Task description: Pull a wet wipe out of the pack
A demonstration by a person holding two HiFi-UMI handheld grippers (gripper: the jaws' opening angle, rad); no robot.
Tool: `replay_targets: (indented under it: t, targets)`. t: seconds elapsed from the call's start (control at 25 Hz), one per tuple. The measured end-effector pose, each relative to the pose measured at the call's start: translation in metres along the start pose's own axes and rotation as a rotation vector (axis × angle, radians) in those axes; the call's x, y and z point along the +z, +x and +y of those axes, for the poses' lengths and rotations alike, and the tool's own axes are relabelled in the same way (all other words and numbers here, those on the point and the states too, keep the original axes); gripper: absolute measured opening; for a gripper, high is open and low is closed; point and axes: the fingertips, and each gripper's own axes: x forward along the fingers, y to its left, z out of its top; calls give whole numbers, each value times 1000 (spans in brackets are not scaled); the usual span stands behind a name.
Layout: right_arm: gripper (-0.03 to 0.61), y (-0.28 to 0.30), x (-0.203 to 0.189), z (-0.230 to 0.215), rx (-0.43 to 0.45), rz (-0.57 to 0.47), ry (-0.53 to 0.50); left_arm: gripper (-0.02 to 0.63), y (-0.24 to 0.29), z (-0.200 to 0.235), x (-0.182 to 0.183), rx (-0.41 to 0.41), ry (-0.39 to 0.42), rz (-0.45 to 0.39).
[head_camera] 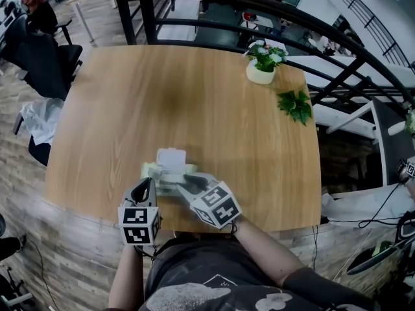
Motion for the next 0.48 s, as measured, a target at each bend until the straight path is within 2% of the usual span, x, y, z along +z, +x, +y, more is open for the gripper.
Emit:
replay_targets:
  t: [0.12, 0.32, 0.48]
  targets:
    - [123, 0, 0, -2, -12, -1, 2, 15, -1, -1, 1, -10, 7, 1]
    - [66, 1, -2, -9, -50, 4, -2, 15, 1, 0, -2, -17, 7, 2]
    - [38, 1, 0, -6, -49, 14, -10, 14, 0, 2, 0, -23, 6, -1]
